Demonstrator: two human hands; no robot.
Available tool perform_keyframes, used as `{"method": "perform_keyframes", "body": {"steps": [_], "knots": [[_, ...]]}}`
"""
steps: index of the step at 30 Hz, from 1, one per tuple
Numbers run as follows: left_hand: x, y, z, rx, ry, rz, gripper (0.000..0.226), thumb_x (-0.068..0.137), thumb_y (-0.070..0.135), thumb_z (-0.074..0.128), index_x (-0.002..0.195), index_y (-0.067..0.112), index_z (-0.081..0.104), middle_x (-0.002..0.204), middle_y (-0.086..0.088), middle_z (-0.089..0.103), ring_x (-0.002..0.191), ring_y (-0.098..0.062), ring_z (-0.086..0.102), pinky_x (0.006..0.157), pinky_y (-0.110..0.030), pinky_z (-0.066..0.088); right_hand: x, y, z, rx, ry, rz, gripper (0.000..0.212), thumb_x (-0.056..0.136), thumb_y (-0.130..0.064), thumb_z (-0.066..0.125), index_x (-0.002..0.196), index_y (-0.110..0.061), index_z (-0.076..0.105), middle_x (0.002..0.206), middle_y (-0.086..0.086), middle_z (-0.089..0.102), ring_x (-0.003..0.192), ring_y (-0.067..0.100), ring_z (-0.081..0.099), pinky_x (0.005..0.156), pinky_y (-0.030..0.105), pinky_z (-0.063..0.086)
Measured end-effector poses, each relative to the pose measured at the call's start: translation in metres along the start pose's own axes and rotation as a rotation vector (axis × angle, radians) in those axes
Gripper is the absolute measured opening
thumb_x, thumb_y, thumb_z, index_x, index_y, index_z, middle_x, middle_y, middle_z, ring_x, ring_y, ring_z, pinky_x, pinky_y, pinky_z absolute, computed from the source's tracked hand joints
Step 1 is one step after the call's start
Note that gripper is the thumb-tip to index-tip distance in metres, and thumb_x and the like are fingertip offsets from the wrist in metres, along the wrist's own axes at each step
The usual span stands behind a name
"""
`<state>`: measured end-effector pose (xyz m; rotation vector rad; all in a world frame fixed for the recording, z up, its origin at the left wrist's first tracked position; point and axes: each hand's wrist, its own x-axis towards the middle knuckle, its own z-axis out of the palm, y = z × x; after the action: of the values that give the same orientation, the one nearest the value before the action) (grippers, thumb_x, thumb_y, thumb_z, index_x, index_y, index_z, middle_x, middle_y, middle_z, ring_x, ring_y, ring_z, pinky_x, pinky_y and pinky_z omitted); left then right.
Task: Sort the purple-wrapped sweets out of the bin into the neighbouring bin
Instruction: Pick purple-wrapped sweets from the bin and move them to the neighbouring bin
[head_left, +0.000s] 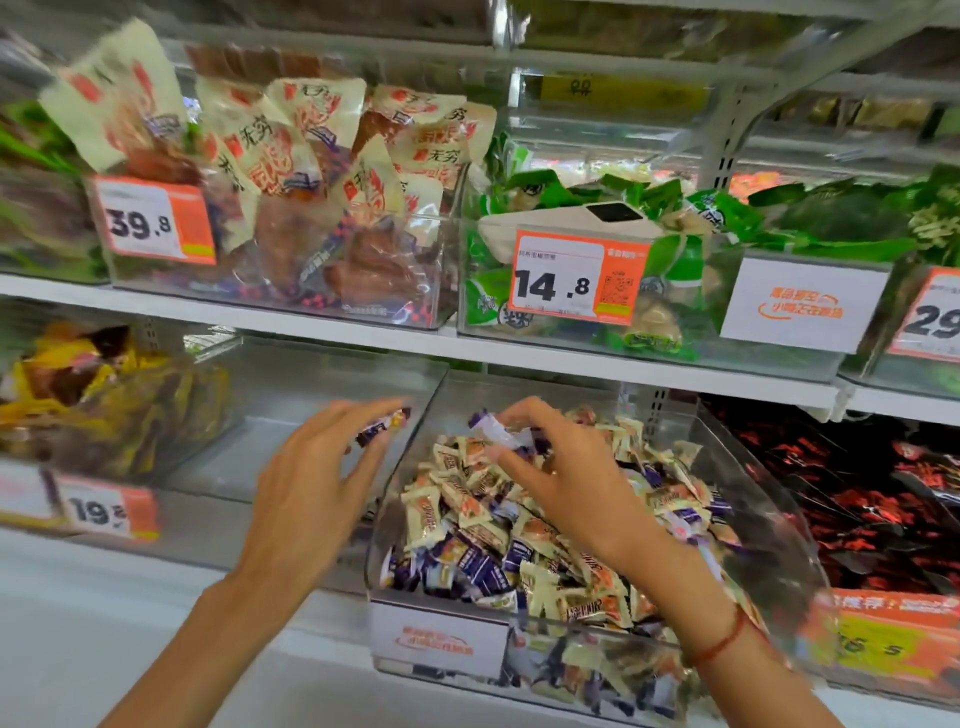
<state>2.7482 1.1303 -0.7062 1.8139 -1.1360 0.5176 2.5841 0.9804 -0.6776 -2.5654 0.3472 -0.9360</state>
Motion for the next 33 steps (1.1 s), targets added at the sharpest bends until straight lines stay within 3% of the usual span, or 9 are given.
{"method": "perform_keyframes", "body": {"steps": [2, 7, 11, 14, 20, 23, 28, 31, 33], "knots": [[0.001, -0.026, -0.004, 0.081, -0.016, -0.057, 0.025, 0.091, 0.020, 0.060, 0.113, 0.030, 0.066, 0.106, 0.018, 0.057, 0.087, -0.009, 0.056, 0.068, -0.023, 0.041, 0.022, -0.018, 0.025, -0.008, -0.024, -0.061, 0.016, 0.089, -0.030, 0.067, 0.102, -0.022, 0.064, 0.073, -0.011, 0.062, 0.062, 0.001, 0.055, 0.056, 0.017, 0.040], [0.000, -0.069, -0.004, 0.192, -0.101, -0.172, 0.026, 0.089, 0.014, 0.064, 0.113, 0.024, 0.068, 0.109, 0.007, 0.066, 0.098, -0.021, 0.062, 0.074, -0.029, 0.043, 0.072, -0.028, 0.081, -0.092, -0.191, -0.060, 0.013, 0.090, -0.019, 0.063, 0.102, -0.021, 0.069, 0.097, 0.002, 0.071, 0.088, 0.021, 0.064, 0.075, 0.038, 0.052], [-0.006, -0.083, 0.001, 0.139, -0.174, -0.254, 0.030, 0.090, 0.016, 0.062, 0.115, 0.032, 0.064, 0.108, 0.011, 0.068, 0.097, -0.017, 0.065, 0.072, -0.028, 0.045, 0.086, -0.021, 0.092, -0.195, -0.343, -0.046, 0.028, 0.096, -0.024, 0.054, 0.123, -0.026, 0.061, 0.128, 0.001, 0.062, 0.114, 0.022, 0.056, 0.096, 0.036, 0.043], [-0.010, -0.083, 0.003, 0.112, -0.165, -0.259, 0.031, 0.091, 0.018, 0.060, 0.114, 0.038, 0.062, 0.103, 0.012, 0.068, 0.093, -0.014, 0.064, 0.070, -0.028, 0.046, 0.078, -0.018, 0.077, -0.155, -0.344, -0.024, 0.027, 0.097, -0.027, 0.054, 0.122, -0.029, 0.062, 0.132, -0.001, 0.058, 0.115, 0.019, 0.057, 0.101, 0.038, 0.040], [-0.012, -0.037, -0.005, 0.042, -0.054, -0.007, 0.018, 0.095, 0.023, 0.056, 0.109, 0.031, 0.064, 0.100, 0.024, 0.060, 0.087, 0.004, 0.054, 0.070, -0.005, 0.040, 0.025, -0.004, 0.023, -0.139, -0.269, 0.007, 0.021, 0.093, -0.034, 0.059, 0.114, -0.037, 0.063, 0.118, -0.021, 0.062, 0.106, -0.005, 0.053, 0.096, 0.025, 0.045], [-0.018, -0.014, -0.002, 0.015, -0.153, 0.194, 0.024, 0.094, 0.036, 0.046, 0.110, 0.032, 0.063, 0.104, 0.023, 0.060, 0.095, 0.008, 0.053, 0.079, -0.010, 0.043, 0.000, 0.008, 0.010, -0.195, -0.367, 0.028, 0.032, 0.090, -0.041, 0.061, 0.121, -0.043, 0.057, 0.128, -0.023, 0.056, 0.116, -0.004, 0.050, 0.101, 0.025, 0.043], [-0.025, 0.016, 0.010, 0.001, -0.394, 0.339, 0.039, 0.089, 0.020, 0.060, 0.123, 0.039, 0.058, 0.122, 0.028, 0.056, 0.101, 0.024, 0.042, 0.087, -0.005, 0.039, -0.034, 0.019, 0.017, -0.329, -0.385, -0.034, 0.056, 0.093, -0.049, 0.051, 0.144, -0.048, 0.027, 0.144, -0.016, 0.043, 0.129, 0.007, 0.041, 0.108, 0.033, 0.037], [-0.021, 0.028, 0.025, 0.063, -0.488, 0.403, 0.052, 0.095, 0.025, 0.056, 0.140, 0.042, 0.038, 0.145, 0.026, 0.034, 0.131, 0.006, 0.035, 0.100, -0.012, 0.026, -0.041, 0.024, 0.006, -0.423, -0.291, -0.036, 0.054, 0.095, -0.051, 0.047, 0.146, -0.040, 0.030, 0.147, -0.013, 0.041, 0.133, 0.011, 0.038, 0.110, 0.034, 0.034], [-0.014, 0.031, 0.035, 0.164, -0.540, 0.430, 0.052, 0.097, 0.031, 0.052, 0.144, 0.040, 0.033, 0.148, 0.024, 0.031, 0.132, -0.001, 0.038, 0.102, -0.018, 0.034, -0.044, 0.024, -0.008, -0.436, -0.264, -0.046, 0.046, 0.097, -0.048, 0.045, 0.142, -0.037, 0.041, 0.144, -0.013, 0.045, 0.130, 0.010, 0.040, 0.107, 0.028, 0.035]]}}
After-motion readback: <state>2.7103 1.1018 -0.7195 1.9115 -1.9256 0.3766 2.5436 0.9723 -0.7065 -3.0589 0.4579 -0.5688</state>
